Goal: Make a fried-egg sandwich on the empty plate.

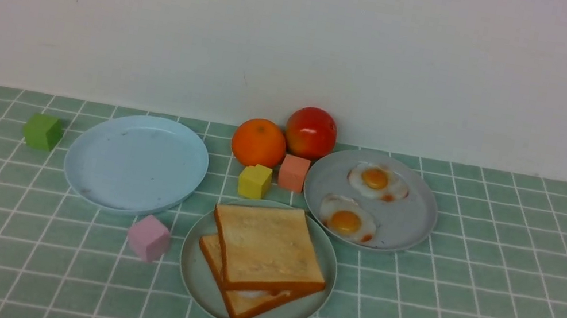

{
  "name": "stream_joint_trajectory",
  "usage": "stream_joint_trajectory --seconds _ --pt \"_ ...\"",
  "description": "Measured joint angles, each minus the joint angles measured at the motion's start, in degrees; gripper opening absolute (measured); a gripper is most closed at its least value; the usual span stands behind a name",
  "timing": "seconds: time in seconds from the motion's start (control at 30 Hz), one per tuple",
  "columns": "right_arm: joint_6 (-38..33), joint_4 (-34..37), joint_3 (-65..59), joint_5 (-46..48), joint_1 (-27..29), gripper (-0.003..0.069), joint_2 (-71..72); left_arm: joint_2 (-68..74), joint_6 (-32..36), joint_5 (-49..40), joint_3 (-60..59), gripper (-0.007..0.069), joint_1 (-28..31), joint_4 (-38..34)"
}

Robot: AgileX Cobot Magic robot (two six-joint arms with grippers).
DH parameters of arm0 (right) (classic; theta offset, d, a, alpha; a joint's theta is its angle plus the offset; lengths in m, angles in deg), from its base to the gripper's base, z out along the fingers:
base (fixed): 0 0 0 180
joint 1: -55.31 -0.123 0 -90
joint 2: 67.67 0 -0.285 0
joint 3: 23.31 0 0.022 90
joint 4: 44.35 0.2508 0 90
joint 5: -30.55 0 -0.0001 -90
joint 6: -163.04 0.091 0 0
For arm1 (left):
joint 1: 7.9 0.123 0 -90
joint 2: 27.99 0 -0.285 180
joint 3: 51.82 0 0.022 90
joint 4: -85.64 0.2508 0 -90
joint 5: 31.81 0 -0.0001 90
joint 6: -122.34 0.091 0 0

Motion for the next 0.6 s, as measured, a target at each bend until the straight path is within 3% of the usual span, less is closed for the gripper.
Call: stream_joint_trajectory --seconds 0.6 --pt "-1.02 -0.19 0.0 0.07 -0.07 -0.0008 0.07 0.0 0.0 0.0 -0.06 0.0002 0.0 0.0"
